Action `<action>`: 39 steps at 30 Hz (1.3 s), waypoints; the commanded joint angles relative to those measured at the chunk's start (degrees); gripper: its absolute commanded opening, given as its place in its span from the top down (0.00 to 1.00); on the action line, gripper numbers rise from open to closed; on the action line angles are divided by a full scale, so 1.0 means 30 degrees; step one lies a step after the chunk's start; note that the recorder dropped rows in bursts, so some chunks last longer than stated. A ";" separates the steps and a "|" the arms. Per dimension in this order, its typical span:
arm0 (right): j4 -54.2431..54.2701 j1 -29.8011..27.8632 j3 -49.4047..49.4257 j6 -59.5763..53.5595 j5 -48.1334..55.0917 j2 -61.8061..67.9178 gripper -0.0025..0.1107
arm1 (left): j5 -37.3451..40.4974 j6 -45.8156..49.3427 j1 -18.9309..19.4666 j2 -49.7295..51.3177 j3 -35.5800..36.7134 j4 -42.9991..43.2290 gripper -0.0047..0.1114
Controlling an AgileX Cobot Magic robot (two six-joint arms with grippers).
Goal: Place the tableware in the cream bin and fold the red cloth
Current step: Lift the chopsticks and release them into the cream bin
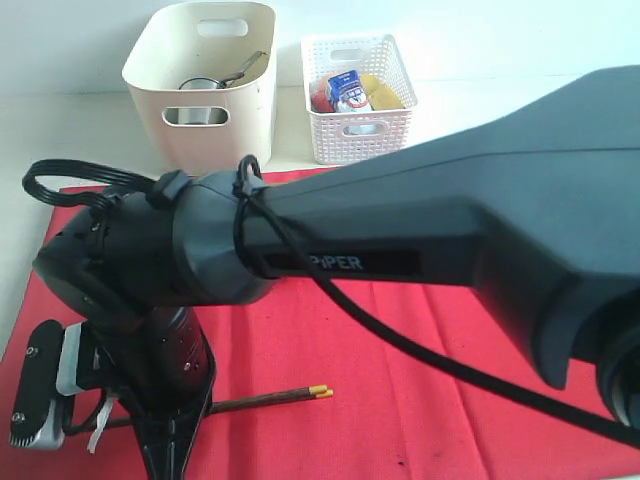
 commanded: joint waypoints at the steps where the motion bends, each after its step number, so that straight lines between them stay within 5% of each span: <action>1: -0.0377 -0.1117 0.0062 -0.0059 -0.1870 -0.1300 0.98 | -0.0085 -0.0045 0.0077 0.0057 -0.0007 -0.0058 0.95; 6: -0.0216 -0.3230 -0.1186 0.0221 -0.5596 -0.2425 0.98 | -0.0085 -0.0045 0.0077 0.0057 -0.0007 -0.0058 0.95; 13: 0.2340 -0.8219 -0.9331 0.4431 -1.0029 0.0256 0.98 | -0.0085 -0.0045 0.0077 0.0057 -0.0007 -0.0058 0.95; 19: 0.3572 -0.9893 -1.4101 0.5392 -1.7148 0.4028 0.98 | -0.0085 -0.0045 0.0077 0.0057 -0.0007 -0.0058 0.95; 23: 0.3401 -1.0098 -1.4258 0.5340 -1.7824 0.5760 0.96 | -0.0085 -0.0045 0.0077 0.0057 -0.0007 -0.0058 0.95; 33: 0.3401 -1.0098 -1.4258 0.5350 -1.5406 0.6006 0.46 | -0.0085 -0.0045 0.0077 0.0057 -0.0007 -0.0058 0.95; 39: 0.3401 -1.0197 -1.4303 0.5351 -1.0992 0.3996 0.35 | -0.0085 -0.0045 0.0077 0.0057 -0.0007 -0.0058 0.95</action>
